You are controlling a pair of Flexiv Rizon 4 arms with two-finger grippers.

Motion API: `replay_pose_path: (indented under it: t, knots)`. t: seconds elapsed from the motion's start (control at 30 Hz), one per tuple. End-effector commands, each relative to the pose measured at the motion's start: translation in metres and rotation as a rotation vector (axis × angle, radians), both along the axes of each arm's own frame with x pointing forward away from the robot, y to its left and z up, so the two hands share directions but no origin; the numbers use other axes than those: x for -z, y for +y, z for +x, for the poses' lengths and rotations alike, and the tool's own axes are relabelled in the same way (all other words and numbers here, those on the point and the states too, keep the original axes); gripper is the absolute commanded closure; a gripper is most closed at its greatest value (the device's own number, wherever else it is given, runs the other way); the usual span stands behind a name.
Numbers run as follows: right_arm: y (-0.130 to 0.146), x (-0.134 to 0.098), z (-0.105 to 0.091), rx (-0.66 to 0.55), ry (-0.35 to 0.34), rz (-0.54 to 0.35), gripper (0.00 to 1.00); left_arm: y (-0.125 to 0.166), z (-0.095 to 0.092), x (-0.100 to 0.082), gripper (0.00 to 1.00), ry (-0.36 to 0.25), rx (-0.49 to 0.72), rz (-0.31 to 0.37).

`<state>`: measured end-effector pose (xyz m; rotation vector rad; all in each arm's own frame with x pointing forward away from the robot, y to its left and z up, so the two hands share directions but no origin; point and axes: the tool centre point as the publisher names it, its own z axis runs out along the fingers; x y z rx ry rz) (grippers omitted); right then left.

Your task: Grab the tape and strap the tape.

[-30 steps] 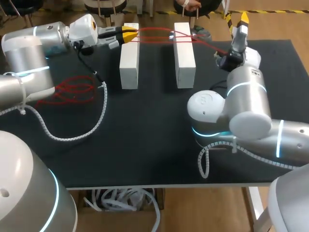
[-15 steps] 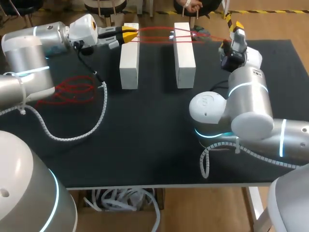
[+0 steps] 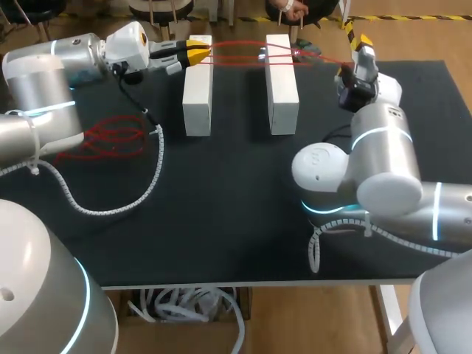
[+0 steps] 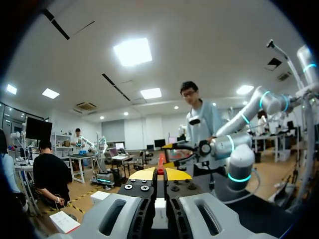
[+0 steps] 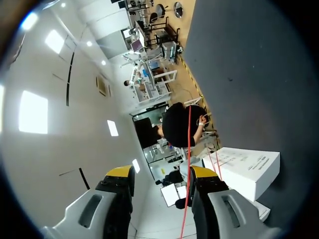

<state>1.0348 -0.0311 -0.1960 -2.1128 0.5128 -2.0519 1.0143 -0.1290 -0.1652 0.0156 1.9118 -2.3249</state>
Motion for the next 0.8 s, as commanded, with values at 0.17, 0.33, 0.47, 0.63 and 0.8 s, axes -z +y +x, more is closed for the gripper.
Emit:
replay_pose_path:
  t: [0.17, 0.33, 0.47, 0.63, 0.8]
  knots:
    - [-0.0032, -0.0017, -0.0013, -0.007, 0.005, -0.001, 0.54, -0.0003, 0.0001, 0.0007, 1.00, -0.001, 0.000, -0.001]
    - [-0.0033, -0.0015, -0.0007, -0.008, 0.004, -0.003, 0.56, -0.0003, 0.0001, 0.0007, 1.00, -0.001, 0.000, -0.001]
    - [-0.0032, -0.0014, -0.0008, -0.010, 0.006, -0.006, 0.60, -0.0003, 0.0001, 0.0007, 1.00, -0.001, 0.000, -0.001]
    - [-0.0024, 0.0002, -0.0016, -0.016, 0.010, -0.014, 0.67, -0.0003, 0.0001, 0.0007, 1.00, -0.001, 0.000, -0.001]
    - [-0.0025, 0.0017, -0.0023, -0.022, 0.015, -0.024, 0.71, -0.0003, 0.0001, 0.0007, 1.00, -0.001, 0.000, -0.001]
